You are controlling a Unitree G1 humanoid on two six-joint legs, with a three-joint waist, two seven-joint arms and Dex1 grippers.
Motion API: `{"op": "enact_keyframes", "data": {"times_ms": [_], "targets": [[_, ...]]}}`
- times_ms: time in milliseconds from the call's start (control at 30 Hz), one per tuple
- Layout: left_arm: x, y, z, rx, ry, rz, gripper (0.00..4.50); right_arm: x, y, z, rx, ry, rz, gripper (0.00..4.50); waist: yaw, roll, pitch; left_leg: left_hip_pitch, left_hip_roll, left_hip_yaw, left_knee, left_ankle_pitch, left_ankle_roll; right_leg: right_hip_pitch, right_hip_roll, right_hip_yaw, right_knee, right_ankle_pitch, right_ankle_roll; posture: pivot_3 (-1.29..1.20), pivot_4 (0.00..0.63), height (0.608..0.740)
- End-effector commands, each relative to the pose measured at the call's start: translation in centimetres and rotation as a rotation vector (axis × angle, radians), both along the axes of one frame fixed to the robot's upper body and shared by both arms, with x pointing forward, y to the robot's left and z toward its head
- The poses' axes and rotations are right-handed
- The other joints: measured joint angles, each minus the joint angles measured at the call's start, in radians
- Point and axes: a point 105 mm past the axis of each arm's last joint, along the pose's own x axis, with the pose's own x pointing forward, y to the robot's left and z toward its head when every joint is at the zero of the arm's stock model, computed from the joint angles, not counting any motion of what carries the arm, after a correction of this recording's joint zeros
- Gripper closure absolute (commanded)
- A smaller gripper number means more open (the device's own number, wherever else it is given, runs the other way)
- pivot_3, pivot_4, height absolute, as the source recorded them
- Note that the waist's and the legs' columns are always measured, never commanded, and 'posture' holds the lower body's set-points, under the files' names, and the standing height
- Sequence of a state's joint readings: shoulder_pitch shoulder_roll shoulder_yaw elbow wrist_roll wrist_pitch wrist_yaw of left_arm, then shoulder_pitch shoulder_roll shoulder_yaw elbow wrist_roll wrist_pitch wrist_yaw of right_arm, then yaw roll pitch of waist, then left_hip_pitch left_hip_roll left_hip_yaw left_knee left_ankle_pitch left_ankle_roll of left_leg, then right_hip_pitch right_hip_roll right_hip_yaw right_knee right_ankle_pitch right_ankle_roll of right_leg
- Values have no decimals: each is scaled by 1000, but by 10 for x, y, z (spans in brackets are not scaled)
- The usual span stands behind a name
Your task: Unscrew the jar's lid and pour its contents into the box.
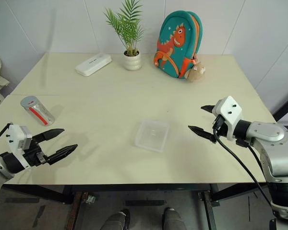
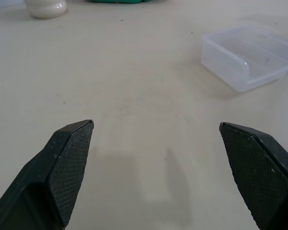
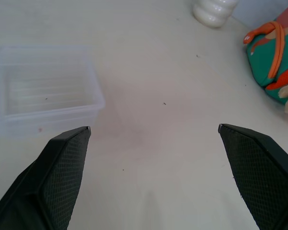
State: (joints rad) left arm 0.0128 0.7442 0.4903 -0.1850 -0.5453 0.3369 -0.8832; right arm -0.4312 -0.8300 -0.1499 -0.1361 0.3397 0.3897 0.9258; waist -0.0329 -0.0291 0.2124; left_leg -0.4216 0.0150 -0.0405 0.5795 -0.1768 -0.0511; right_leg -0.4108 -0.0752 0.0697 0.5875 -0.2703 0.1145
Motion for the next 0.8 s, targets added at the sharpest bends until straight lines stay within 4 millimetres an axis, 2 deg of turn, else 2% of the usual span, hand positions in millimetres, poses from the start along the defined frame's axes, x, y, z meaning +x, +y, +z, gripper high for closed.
{"op": "enact_keyframes", "data": {"times_ms": [33,267,400,500,600,700,733,800], "targets": [[0,-1,9,11,-63,14,26,2,5,12,-12,-57,23,0,-1,0,0,0,0,0,0,0,0,0,0,0,0,0,0,0,150,740],[11,0,20,-13,-193,147,26,12,16,17,19,-83,38,0,3,0,0,0,0,0,0,0,0,0,0,0,0,0,0,0,150,740],[14,2,24,-56,-274,300,26,14,27,12,39,-69,71,0,4,0,0,0,0,0,1,0,0,0,0,1,2,0,1,0,150,740],[10,6,21,-96,-310,458,26,16,38,7,56,-58,94,0,2,0,0,0,-1,0,2,0,0,0,1,1,4,1,2,0,150,740],[11,14,14,-157,-321,629,26,28,43,0,80,-39,78,0,1,0,0,1,0,1,5,0,0,1,3,3,6,1,3,0,150,740],[17,6,7,-154,-330,729,26,35,41,5,120,-61,43,0,3,0,0,1,0,1,10,0,0,2,4,3,8,2,4,0,150,740],[19,8,6,-146,-338,752,26,38,42,6,131,-65,31,0,5,0,0,1,0,1,12,0,0,2,4,4,7,3,4,0,150,740],[30,26,6,-164,-350,890,26,38,38,3,126,-55,24,0,7,0,0,0,0,1,13,1,1,3,4,4,6,5,4,0,150,740]]}}
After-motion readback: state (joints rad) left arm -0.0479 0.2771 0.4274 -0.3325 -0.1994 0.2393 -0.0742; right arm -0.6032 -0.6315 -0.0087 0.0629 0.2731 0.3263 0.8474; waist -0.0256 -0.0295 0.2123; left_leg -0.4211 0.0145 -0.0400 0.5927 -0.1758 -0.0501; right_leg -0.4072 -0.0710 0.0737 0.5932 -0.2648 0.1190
